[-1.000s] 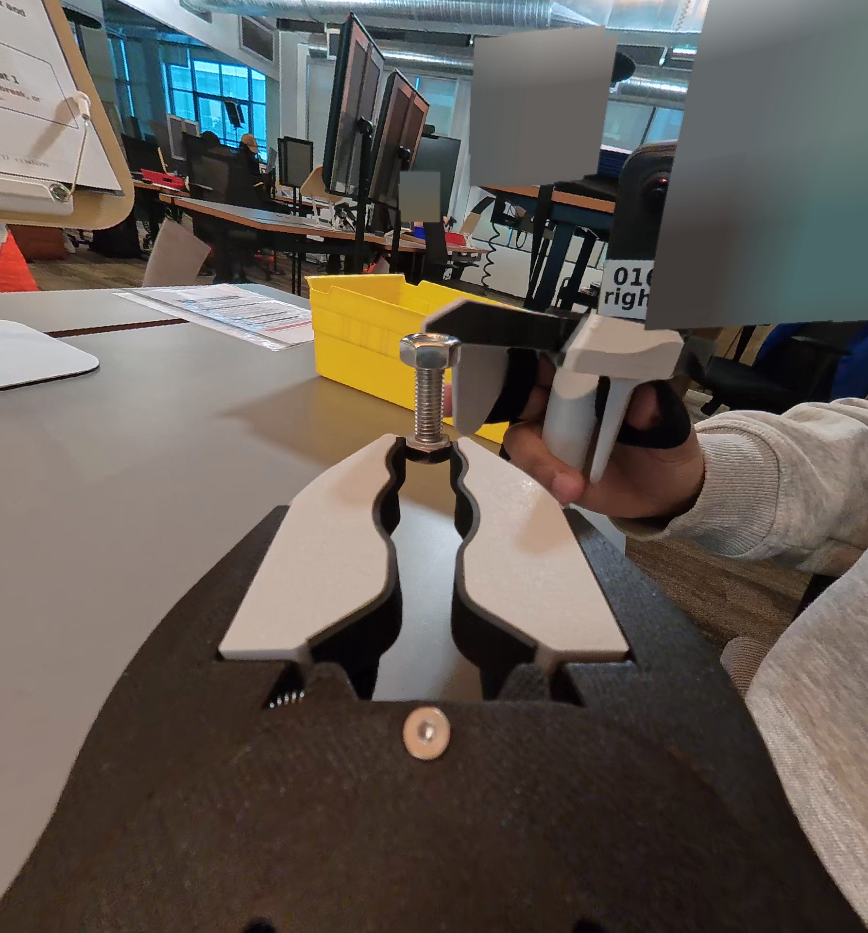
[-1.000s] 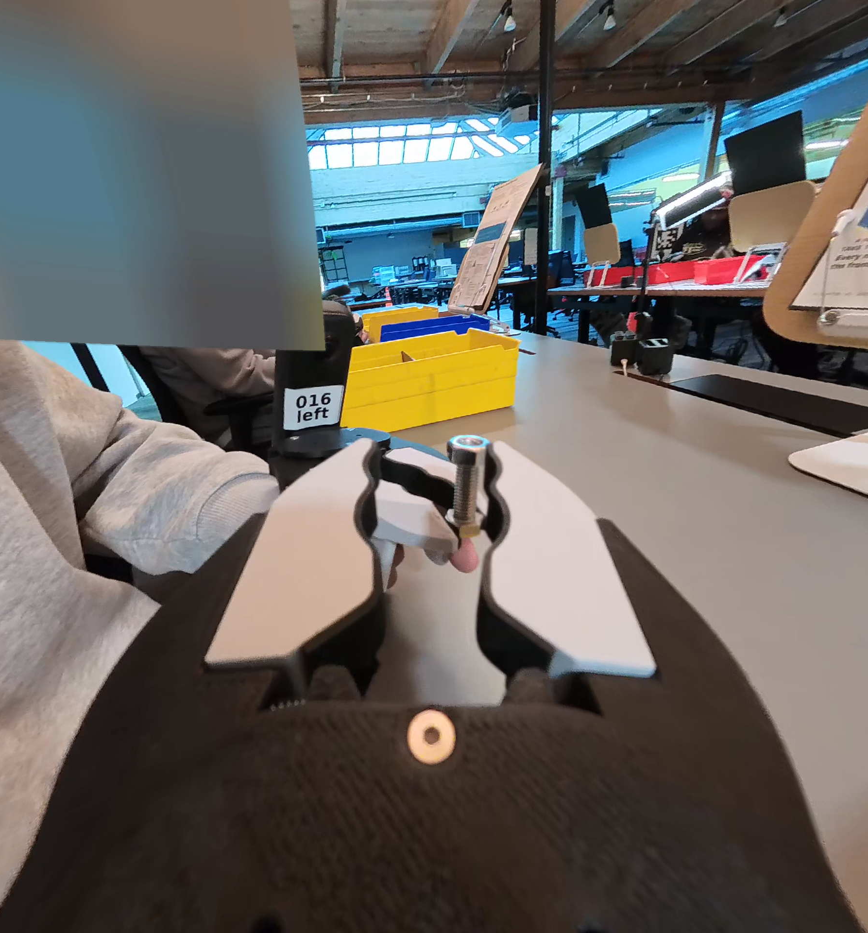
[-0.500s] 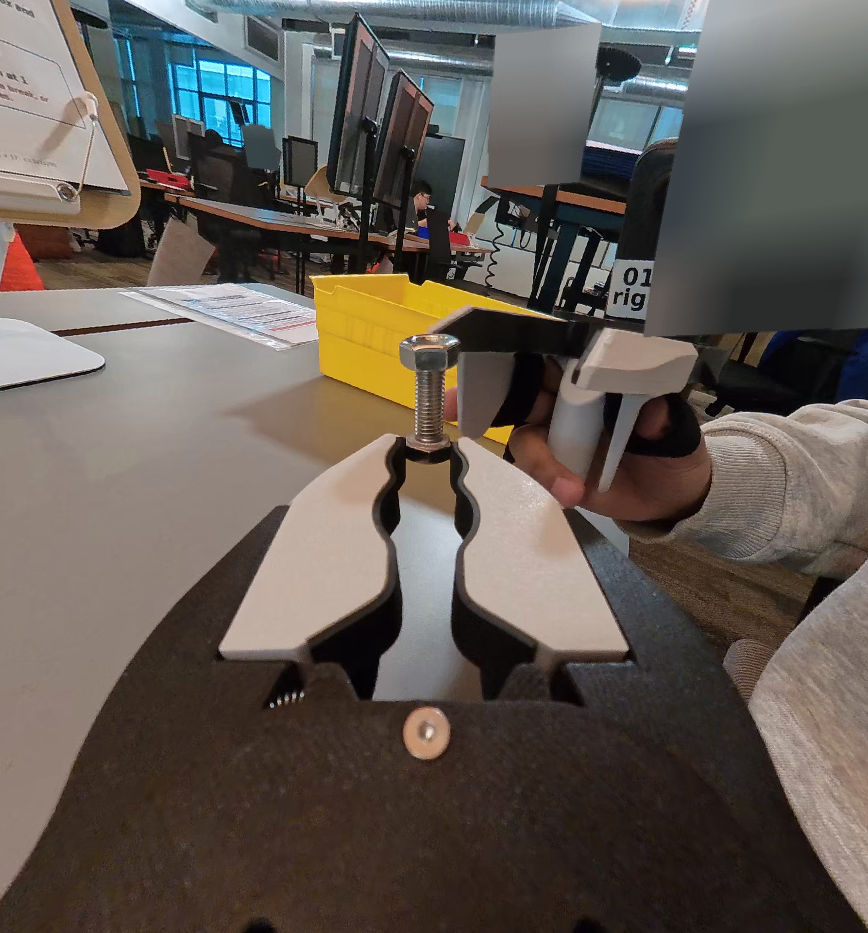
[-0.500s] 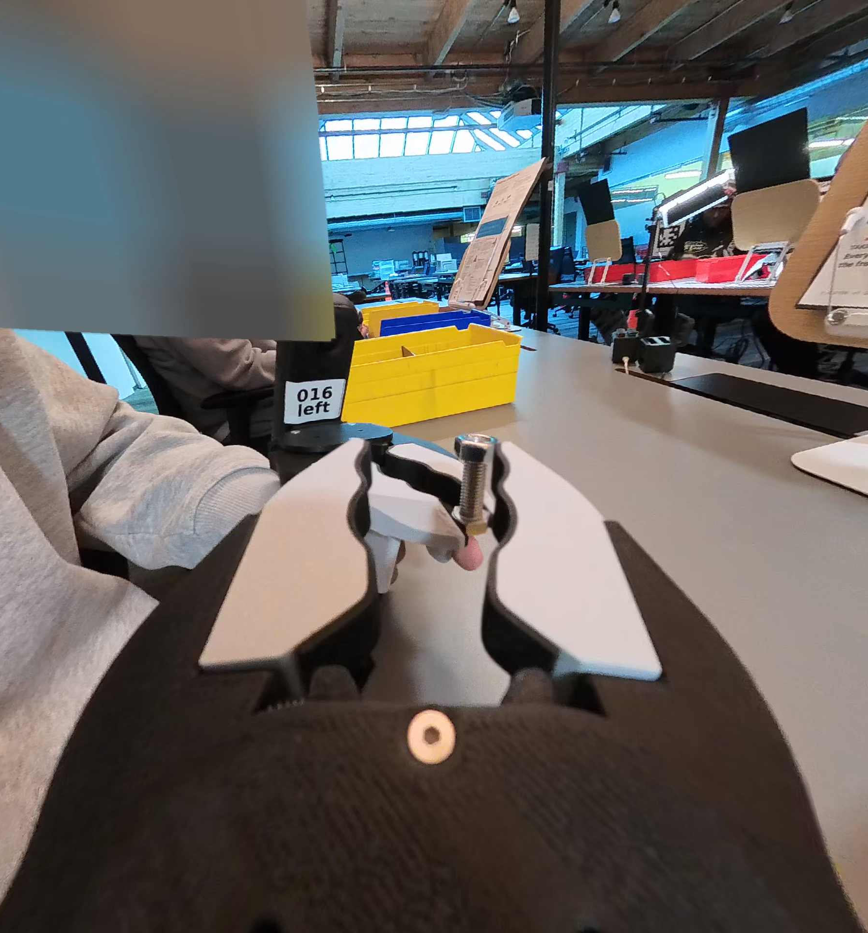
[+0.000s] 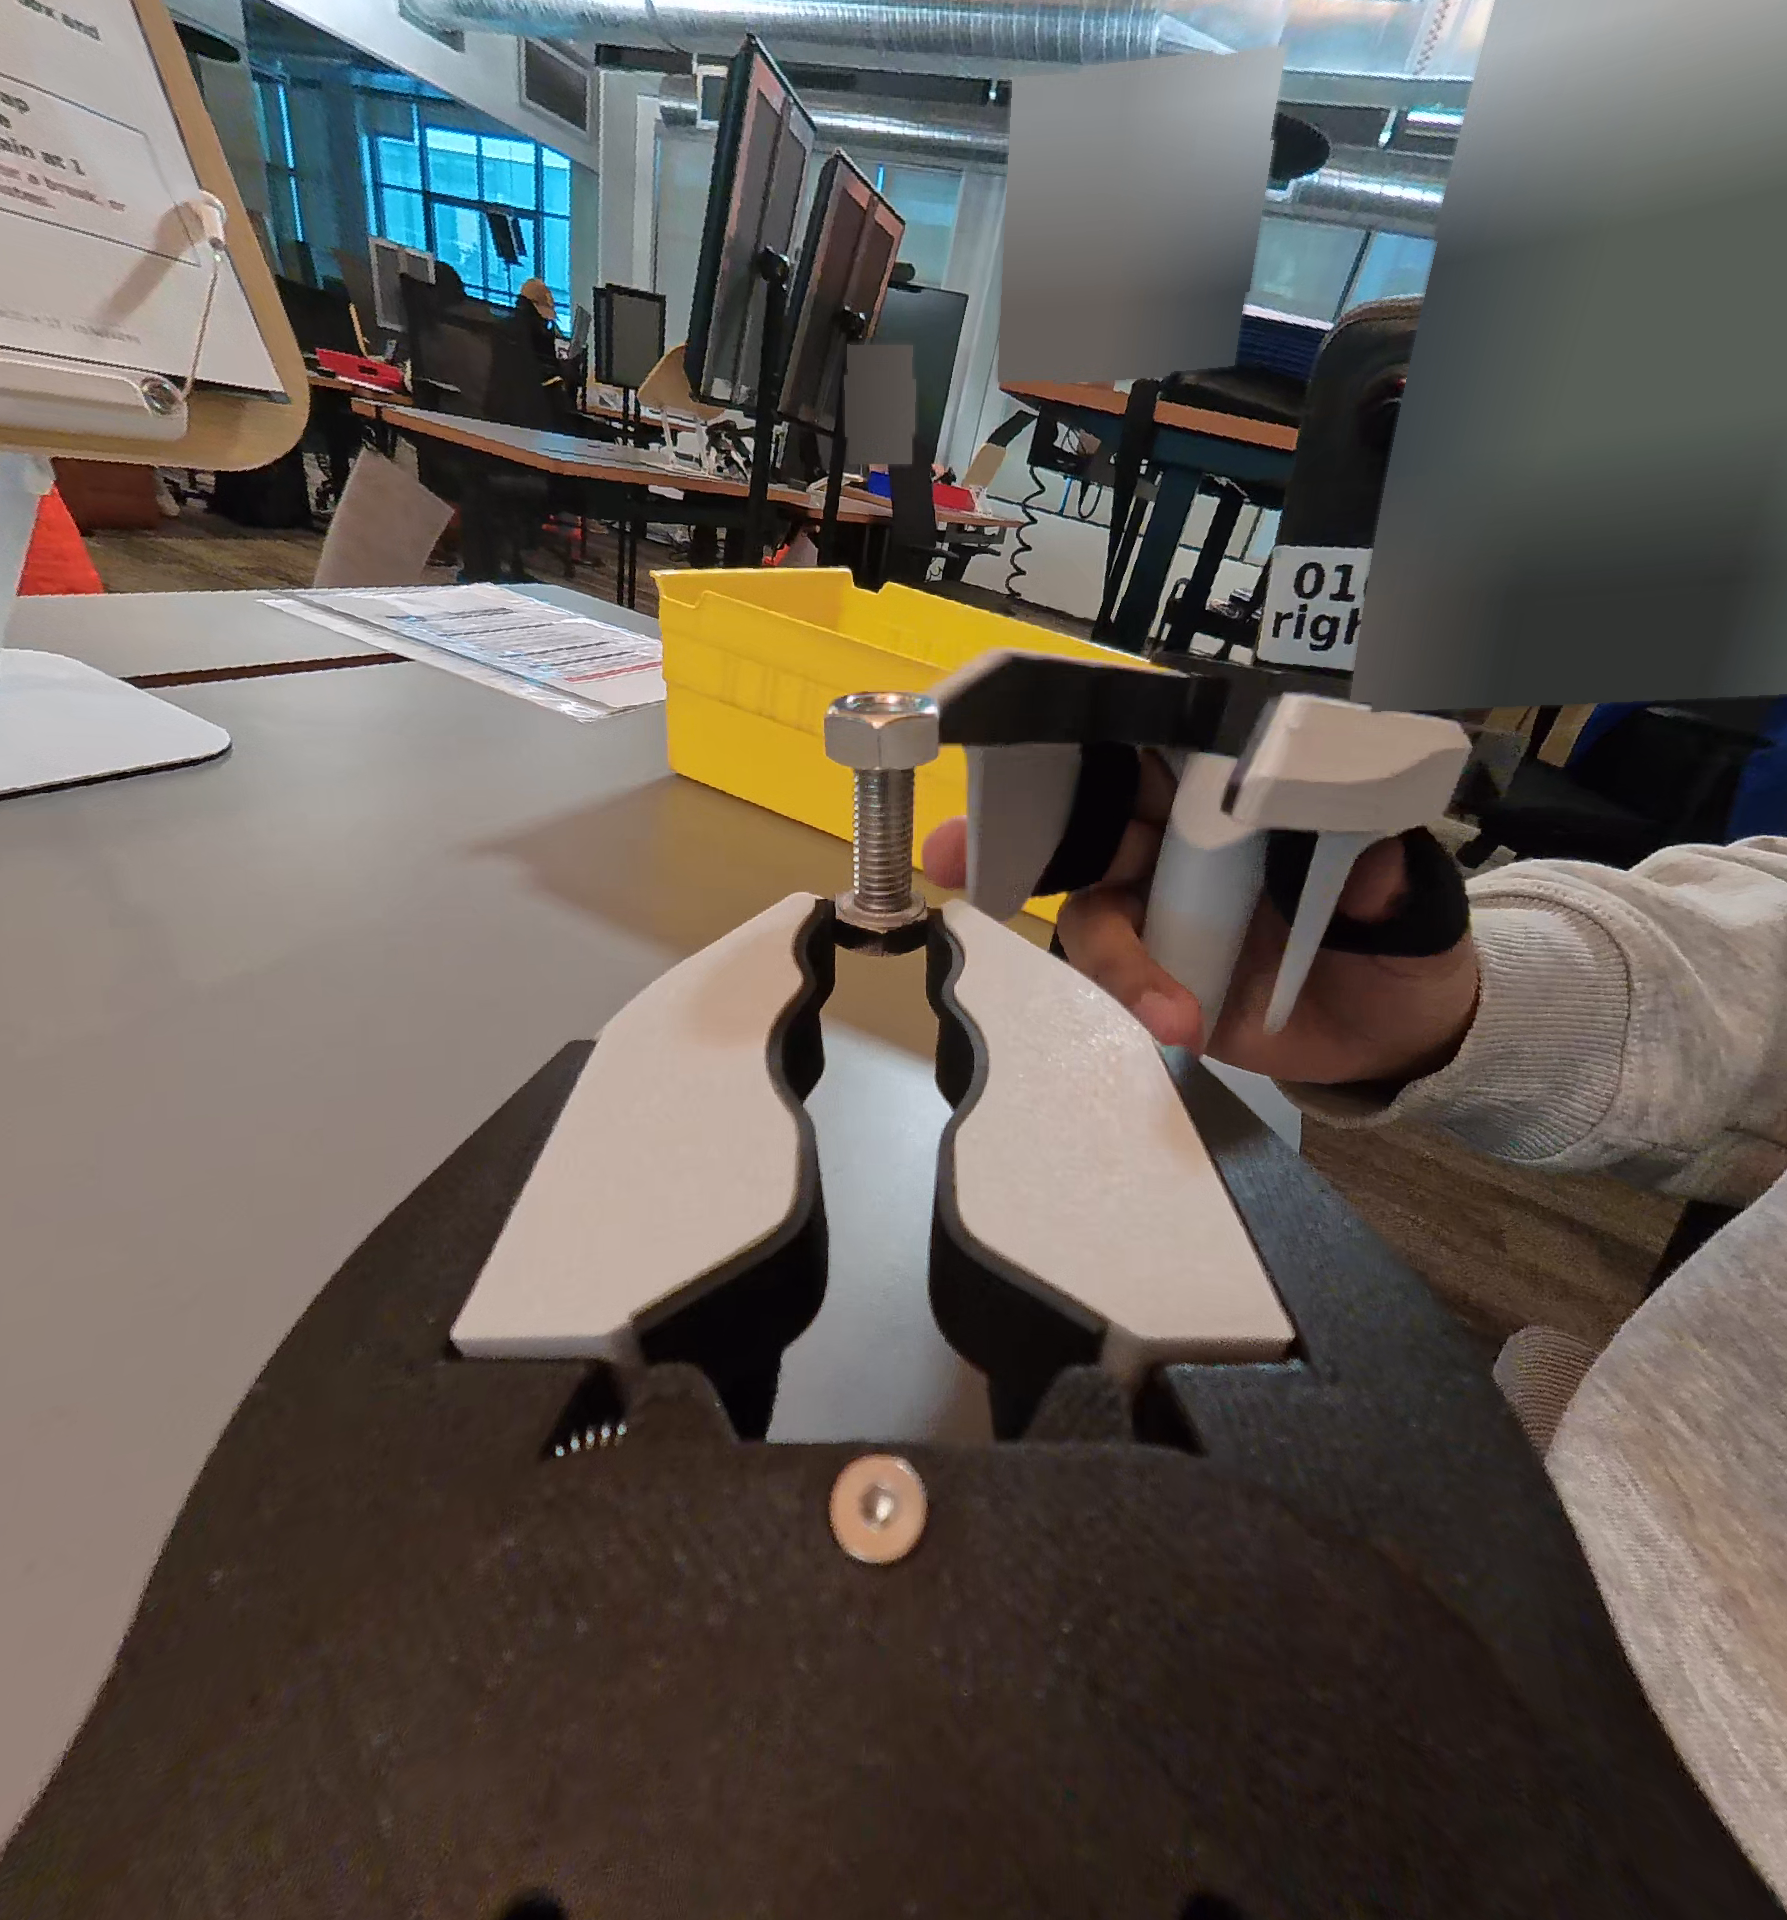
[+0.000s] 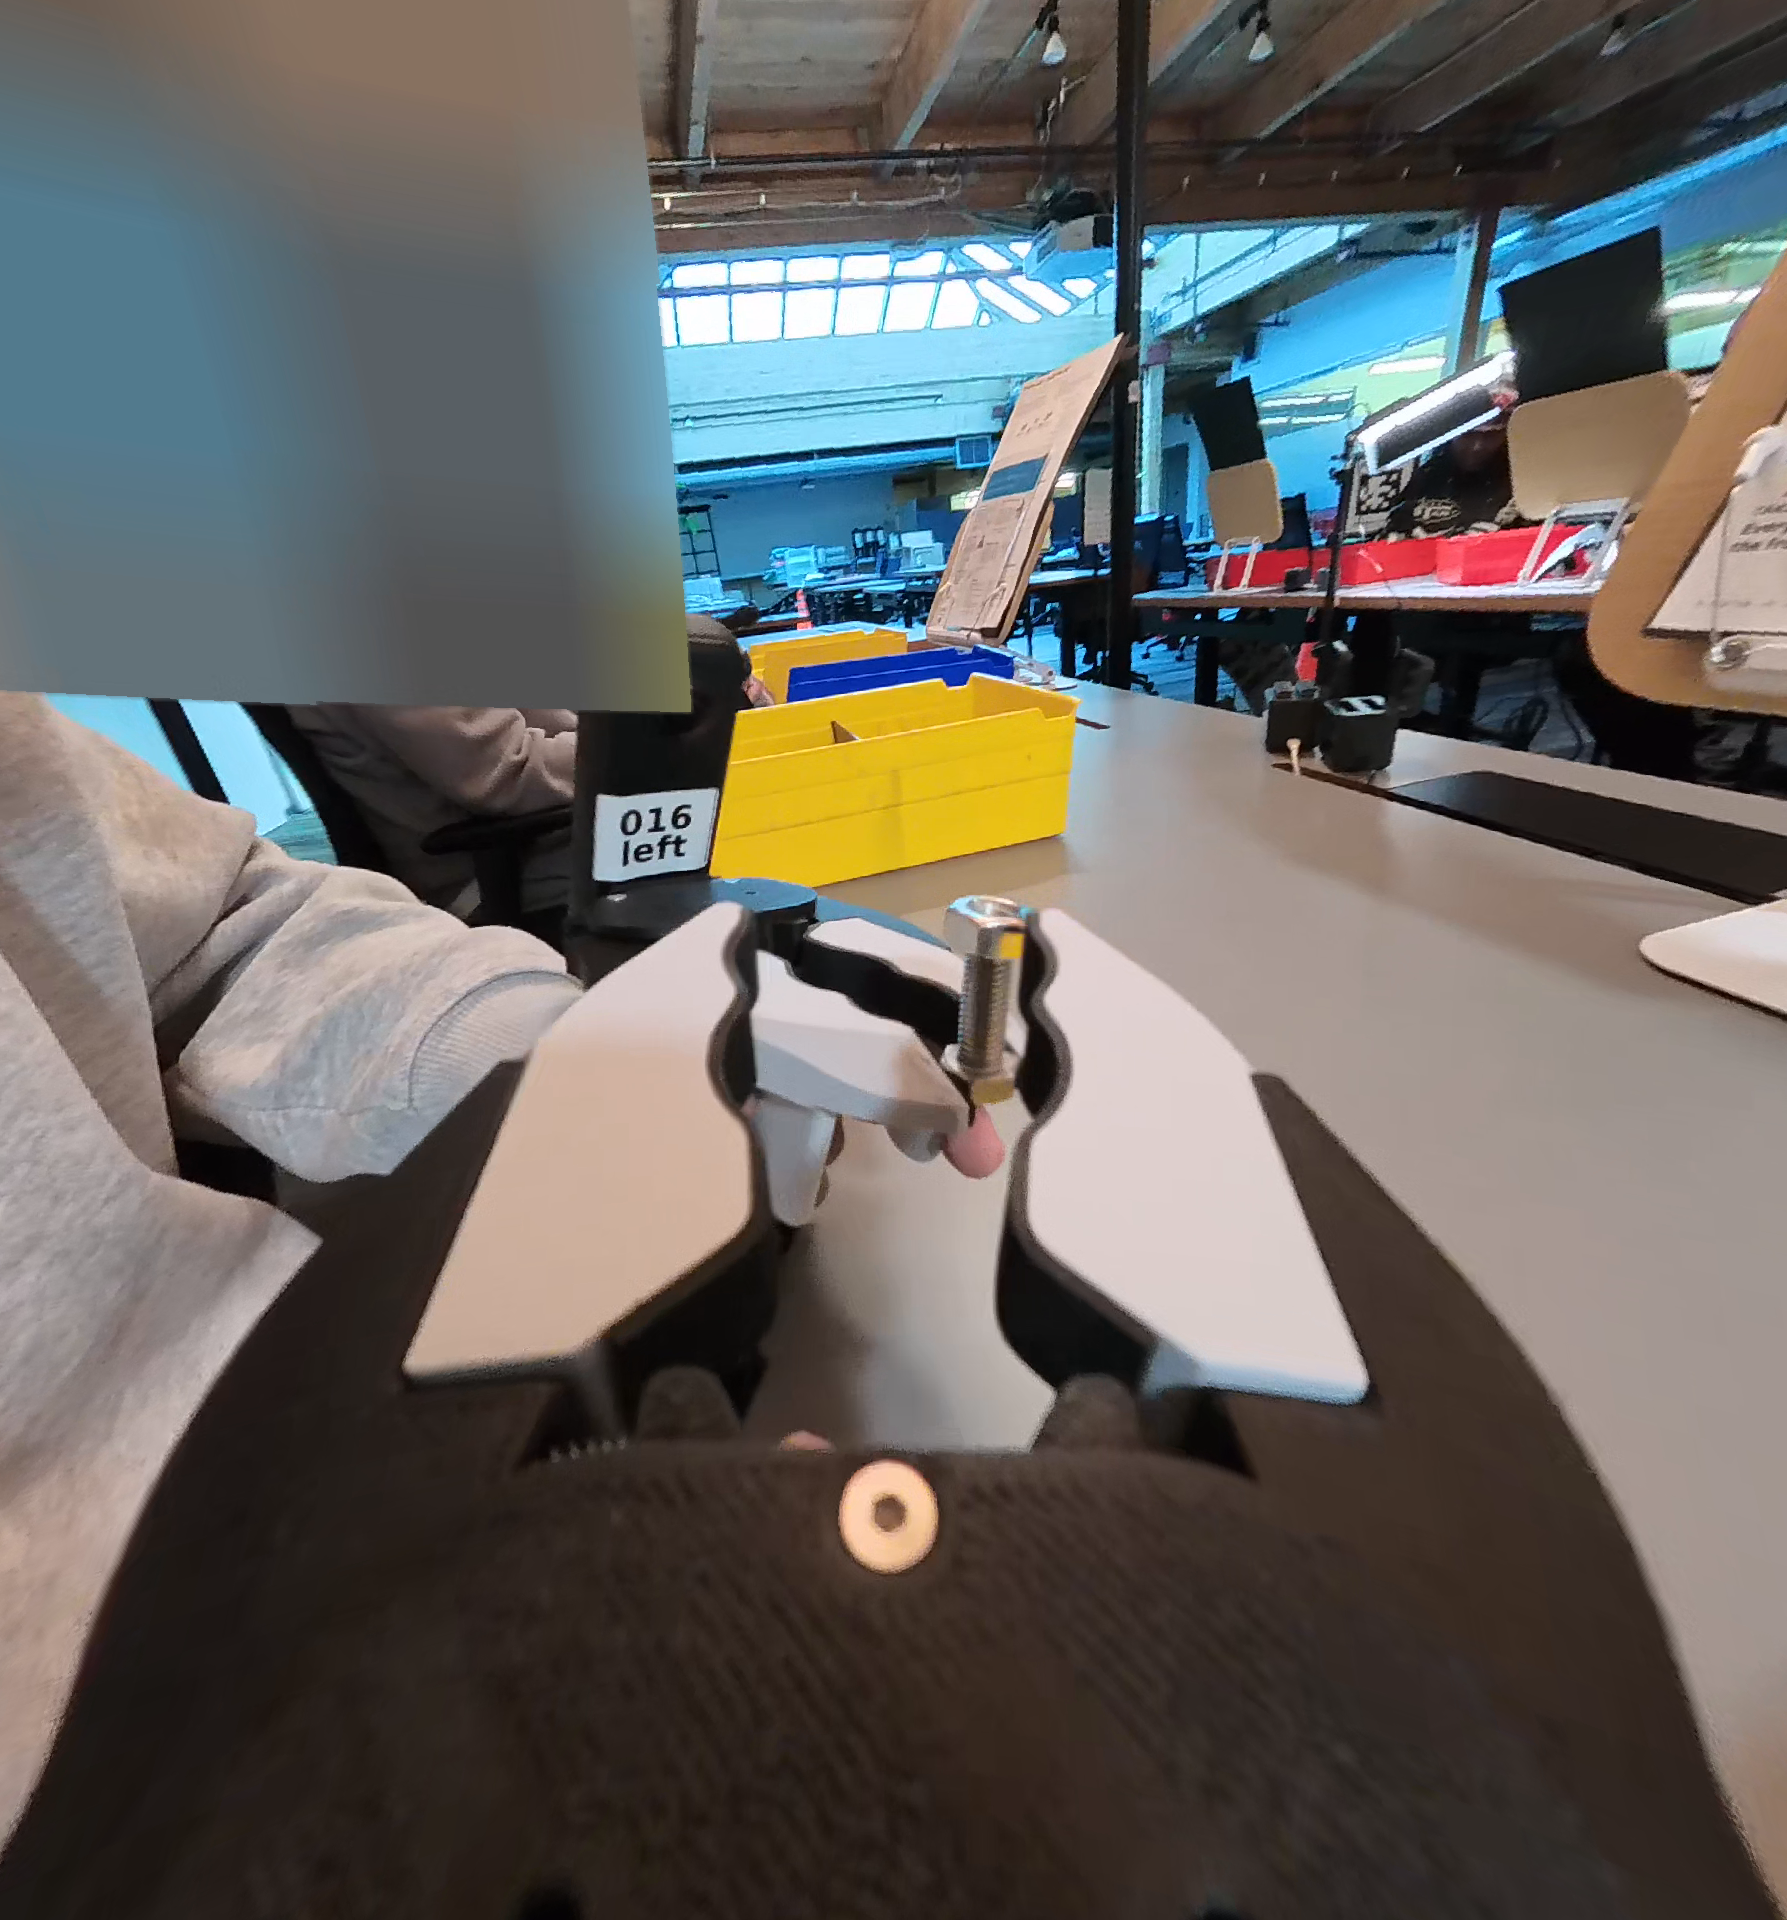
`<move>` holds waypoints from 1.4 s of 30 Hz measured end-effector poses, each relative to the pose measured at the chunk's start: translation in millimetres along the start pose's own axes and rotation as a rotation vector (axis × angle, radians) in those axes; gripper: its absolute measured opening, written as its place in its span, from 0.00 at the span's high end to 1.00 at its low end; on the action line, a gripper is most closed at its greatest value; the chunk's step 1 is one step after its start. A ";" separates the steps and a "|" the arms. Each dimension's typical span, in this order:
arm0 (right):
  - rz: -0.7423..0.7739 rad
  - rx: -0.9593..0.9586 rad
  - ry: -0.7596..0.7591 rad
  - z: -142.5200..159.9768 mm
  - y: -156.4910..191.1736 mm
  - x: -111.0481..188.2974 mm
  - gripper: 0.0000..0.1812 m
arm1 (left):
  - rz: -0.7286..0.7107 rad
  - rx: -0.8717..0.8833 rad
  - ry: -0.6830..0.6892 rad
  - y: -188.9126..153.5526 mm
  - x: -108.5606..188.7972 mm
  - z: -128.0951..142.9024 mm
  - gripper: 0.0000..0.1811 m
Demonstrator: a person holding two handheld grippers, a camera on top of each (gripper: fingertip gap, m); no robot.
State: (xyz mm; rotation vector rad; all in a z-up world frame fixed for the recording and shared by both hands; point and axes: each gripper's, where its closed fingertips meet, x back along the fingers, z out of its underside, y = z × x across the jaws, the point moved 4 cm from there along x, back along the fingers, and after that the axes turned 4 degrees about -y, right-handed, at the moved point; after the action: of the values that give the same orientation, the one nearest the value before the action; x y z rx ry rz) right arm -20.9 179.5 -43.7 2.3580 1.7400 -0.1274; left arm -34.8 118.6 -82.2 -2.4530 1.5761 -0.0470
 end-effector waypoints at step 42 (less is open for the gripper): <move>-0.038 0.047 0.075 7.2 9.0 -3.7 0.81 | -0.017 0.016 0.004 4.4 0.7 0.2 0.91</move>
State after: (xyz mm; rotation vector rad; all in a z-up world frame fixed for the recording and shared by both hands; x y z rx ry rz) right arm -13.0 171.9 -49.0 2.3930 1.8360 -0.0877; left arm -38.4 116.3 -83.4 -2.4563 1.5505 -0.0673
